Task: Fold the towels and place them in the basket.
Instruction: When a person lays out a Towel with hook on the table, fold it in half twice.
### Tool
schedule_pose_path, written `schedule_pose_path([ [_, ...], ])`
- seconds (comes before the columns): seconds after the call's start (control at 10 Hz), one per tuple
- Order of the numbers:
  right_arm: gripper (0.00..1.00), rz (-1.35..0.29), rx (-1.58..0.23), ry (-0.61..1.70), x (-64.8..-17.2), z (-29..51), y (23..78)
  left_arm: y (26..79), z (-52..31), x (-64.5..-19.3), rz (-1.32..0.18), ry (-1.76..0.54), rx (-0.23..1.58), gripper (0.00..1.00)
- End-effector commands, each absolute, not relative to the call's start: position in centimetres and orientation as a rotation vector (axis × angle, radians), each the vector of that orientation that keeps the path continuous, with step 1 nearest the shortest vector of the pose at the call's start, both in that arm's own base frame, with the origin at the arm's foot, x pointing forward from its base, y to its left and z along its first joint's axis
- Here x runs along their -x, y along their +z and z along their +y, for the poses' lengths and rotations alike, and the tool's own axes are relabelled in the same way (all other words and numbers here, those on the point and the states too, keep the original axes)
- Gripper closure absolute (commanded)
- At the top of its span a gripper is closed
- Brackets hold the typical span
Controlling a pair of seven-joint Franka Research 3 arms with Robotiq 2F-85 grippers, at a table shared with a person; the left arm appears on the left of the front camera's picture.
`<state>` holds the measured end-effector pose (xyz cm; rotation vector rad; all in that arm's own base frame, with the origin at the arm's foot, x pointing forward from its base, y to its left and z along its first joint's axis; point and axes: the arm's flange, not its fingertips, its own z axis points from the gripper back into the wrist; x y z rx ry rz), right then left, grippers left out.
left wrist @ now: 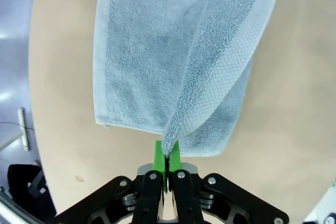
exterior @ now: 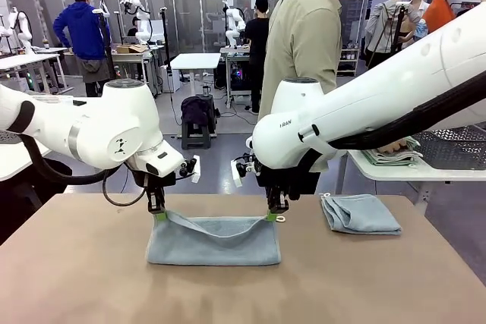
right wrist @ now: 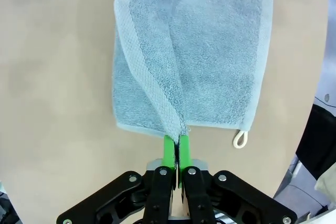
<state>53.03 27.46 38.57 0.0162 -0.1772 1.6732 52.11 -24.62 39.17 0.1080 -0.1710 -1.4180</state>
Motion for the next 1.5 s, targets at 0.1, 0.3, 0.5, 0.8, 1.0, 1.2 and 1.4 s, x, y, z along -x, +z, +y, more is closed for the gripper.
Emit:
schedule_pose_path([
  [0.1, 0.96, -0.183, -0.033, 1.691, -55.5, 27.3, 37.2, 38.0, -25.3, -54.9, -0.136, -1.411, -0.145, 0.96],
  [0.3, 0.96, -0.176, -0.026, 1.68, -56.6, 26.9, 36.4, 37.1, -25.2, -56.4, -0.132, -1.389, -0.154, 0.96],
  [0.5, 0.96, -0.188, -0.036, 1.682, -57.5, 26.7, 35.7, 36.5, -24.9, -57.3, -0.112, -1.354, -0.164, 0.96],
  [0.8, 0.96, -0.209, -0.015, 1.689, -58.3, 26.8, 34.6, 35.2, -23.8, -58.2, -0.09, -1.313, -0.147, 0.96],
  [1.0, 0.96, -0.222, 0.0, 1.691, -58.6, 26.9, 33.9, 34.3, -23.8, -58.7, -0.107, -1.309, -0.147, 0.96],
  [1.2, 0.96, -0.223, -0.001, 1.687, -58.7, 26.9, 33.4, 33.8, -23.8, -59.0, -0.112, -1.313, -0.136, 0.96],
  [1.4, 0.78, -0.237, -0.001, 1.677, -59.0, 26.9, 33.4, 33.6, -24.0, -59.6, -0.144, -1.32, -0.127, 0.77],
])
